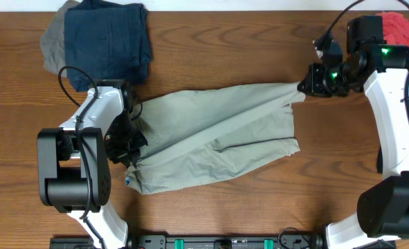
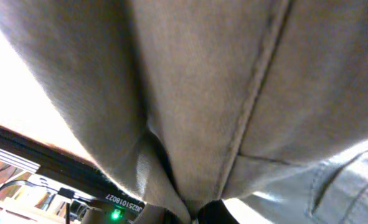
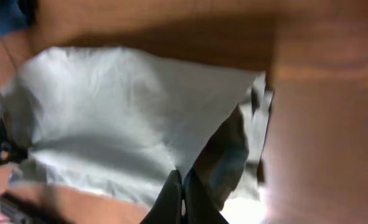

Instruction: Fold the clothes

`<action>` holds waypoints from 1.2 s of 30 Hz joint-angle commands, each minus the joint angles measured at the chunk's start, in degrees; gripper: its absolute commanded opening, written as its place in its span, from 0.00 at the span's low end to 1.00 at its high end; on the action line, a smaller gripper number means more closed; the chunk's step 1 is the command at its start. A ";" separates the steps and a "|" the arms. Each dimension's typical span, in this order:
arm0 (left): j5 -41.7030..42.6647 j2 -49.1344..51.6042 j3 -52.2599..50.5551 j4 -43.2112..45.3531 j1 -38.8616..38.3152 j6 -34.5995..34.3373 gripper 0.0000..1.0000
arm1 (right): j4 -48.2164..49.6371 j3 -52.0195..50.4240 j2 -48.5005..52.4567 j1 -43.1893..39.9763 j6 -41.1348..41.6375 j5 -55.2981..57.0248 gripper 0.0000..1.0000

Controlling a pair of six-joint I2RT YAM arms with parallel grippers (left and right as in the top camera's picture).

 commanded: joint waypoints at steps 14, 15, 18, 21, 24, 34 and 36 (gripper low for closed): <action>-1.90 -0.55 0.46 -0.44 0.42 0.55 0.07 | 26.95 9.64 -1.75 -2.75 5.62 -13.14 0.01; -1.90 -0.55 0.46 -0.48 0.42 0.55 0.07 | 25.59 11.30 -1.75 -2.67 3.41 -14.12 0.01; -1.90 -0.55 0.46 -0.44 0.42 0.55 0.07 | 19.45 13.22 -1.75 -1.55 -5.05 -13.57 0.01; -1.90 -0.55 0.46 -0.02 0.42 0.52 0.07 | 11.54 11.63 -1.27 0.00 -7.82 -5.79 0.01; -1.90 -0.55 0.46 -0.04 0.42 0.55 0.07 | 6.91 6.80 -1.11 1.14 -5.38 0.15 0.01; 0.04 -0.57 0.48 -2.01 0.42 3.10 0.07 | 8.48 -11.76 -1.09 0.46 -1.22 4.26 0.90; 0.04 -0.57 0.48 -1.92 0.42 3.08 0.07 | 12.00 -16.00 -1.09 0.31 -1.18 6.21 0.99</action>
